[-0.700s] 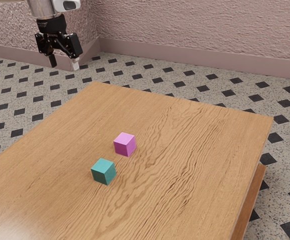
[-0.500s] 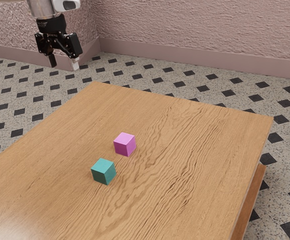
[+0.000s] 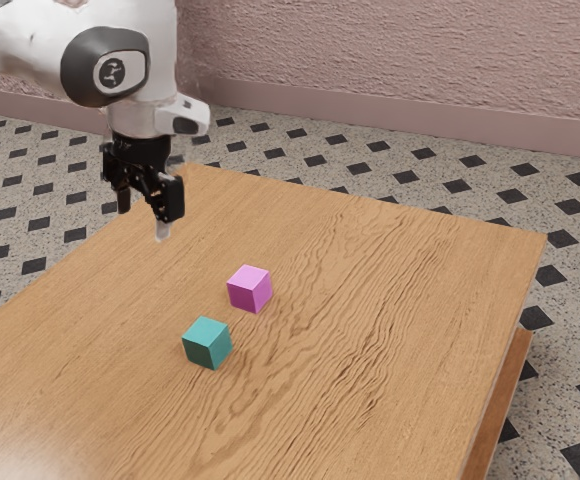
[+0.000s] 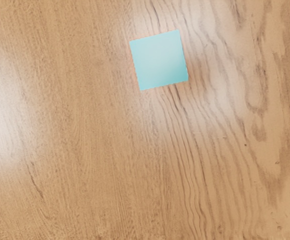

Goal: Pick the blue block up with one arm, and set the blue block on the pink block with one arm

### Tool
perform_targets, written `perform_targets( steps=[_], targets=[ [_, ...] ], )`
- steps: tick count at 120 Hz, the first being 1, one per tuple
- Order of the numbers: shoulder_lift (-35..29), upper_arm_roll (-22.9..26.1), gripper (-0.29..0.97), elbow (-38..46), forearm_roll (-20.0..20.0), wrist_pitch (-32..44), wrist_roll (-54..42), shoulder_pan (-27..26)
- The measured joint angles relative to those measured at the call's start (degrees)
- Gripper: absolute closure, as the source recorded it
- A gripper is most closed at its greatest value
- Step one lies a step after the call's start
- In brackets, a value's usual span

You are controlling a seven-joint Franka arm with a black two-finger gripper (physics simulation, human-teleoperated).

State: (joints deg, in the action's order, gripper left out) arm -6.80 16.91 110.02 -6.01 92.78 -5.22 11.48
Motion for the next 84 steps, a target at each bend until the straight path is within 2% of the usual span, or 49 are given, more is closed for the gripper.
perform_targets(
  steps=[12, 37, 61, 70, 84],
  targets=[
    [2.5, -0.2, 0.00, 5.2, 1.6, 8.8, 0.5, 0.7],
    [13.6, -1.9, 0.00, 6.0, 3.8, 20.9, 1.6, -0.4],
    [7.4, -2.3, 0.00, 20.9, 5.6, 32.0, 2.6, -1.6],
    [7.8, -2.3, 0.00, 22.0, 5.9, 35.4, 2.9, -2.6],
    [11.4, -2.3, 0.00, 19.0, 5.4, 38.9, 3.3, -3.1]
  ],
)
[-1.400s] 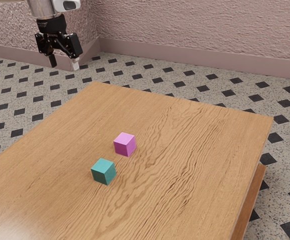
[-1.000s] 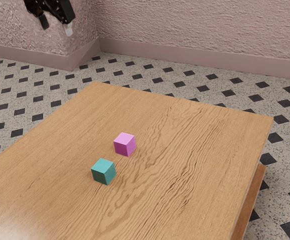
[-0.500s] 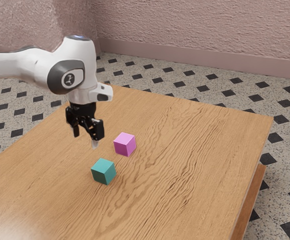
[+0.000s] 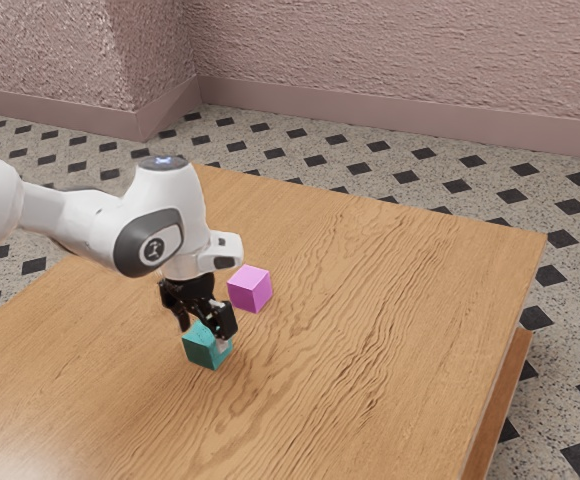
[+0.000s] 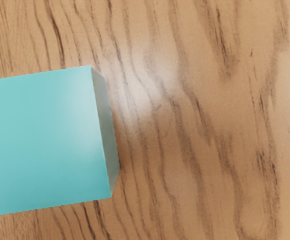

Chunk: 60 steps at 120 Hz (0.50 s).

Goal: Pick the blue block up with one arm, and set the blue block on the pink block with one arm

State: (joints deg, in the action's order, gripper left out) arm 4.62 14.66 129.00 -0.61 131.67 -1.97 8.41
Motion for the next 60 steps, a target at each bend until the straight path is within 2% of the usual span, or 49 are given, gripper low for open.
perform_targets(
  steps=[19, 60],
  targets=[
    [2.7, -1.6, 0.00, -2.3, -2.2, 1.9, 0.3, 2.1],
    [6.7, -1.8, 0.00, -4.6, -4.4, 3.0, 0.8, 1.5]
  ],
)
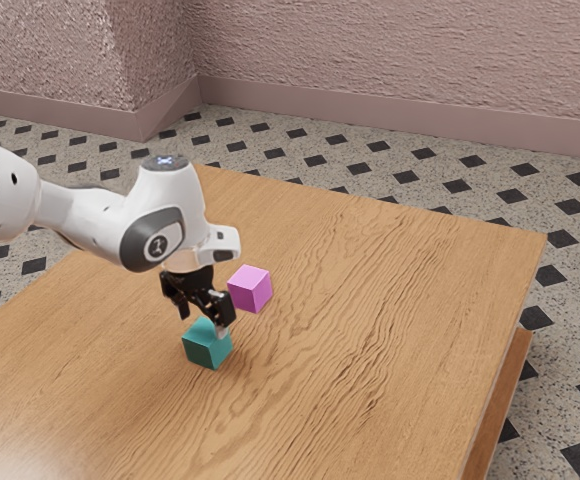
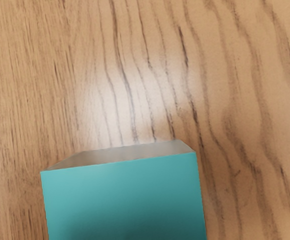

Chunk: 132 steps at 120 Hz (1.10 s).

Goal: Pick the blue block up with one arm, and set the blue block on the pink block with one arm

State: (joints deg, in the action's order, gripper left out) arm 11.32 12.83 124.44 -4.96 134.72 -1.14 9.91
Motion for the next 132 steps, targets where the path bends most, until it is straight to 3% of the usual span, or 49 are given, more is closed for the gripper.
perform_targets(
  steps=[92, 121, 132],
  targets=[
    [6.5, -1.1, 0.01, -3.0, -0.5, 0.3, 0.3, 0.1],
    [6.7, -1.1, 0.23, -3.0, -0.6, 0.4, 0.3, 0.0],
    [6.7, -1.1, 0.26, -3.0, -0.7, 0.4, 0.4, 0.0]
  ],
)
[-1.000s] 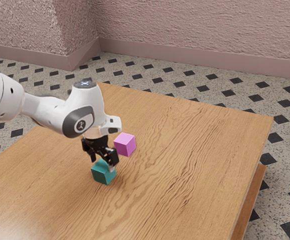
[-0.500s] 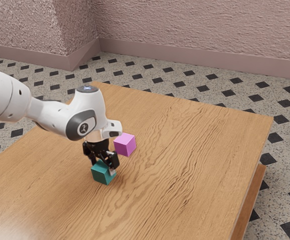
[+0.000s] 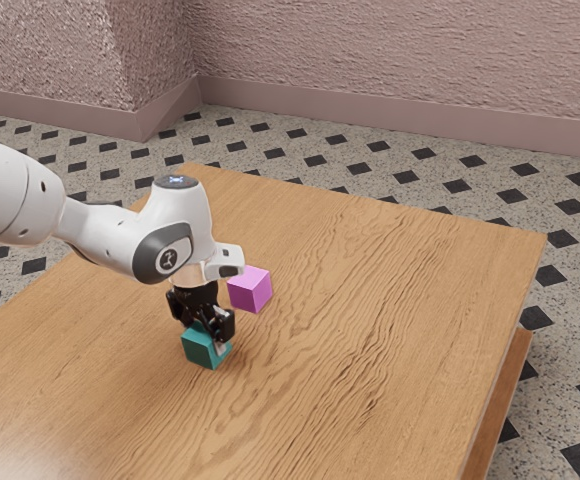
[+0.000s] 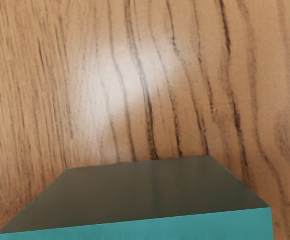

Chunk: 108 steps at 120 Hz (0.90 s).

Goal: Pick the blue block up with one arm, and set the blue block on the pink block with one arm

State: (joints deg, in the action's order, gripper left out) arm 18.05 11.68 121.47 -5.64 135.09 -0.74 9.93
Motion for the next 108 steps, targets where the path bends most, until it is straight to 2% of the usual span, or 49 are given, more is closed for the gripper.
perform_targets(
  steps=[36, 48, 66, 94, 108],
  targets=[
    [-0.6, 0.0, 0.31, -0.9, -0.4, 0.0, 0.6, -0.2],
    [-1.4, 0.0, 0.32, -3.7, -0.6, -2.4, 1.0, -0.3],
    [-0.3, 0.1, 0.31, -12.4, -2.3, -10.7, 2.3, -1.0],
    [9.3, 0.6, 0.31, -34.0, -2.6, -25.9, 3.6, -1.9],
    [12.9, 0.7, 0.31, -40.0, -2.6, -30.2, 3.9, -2.7]
  ],
)
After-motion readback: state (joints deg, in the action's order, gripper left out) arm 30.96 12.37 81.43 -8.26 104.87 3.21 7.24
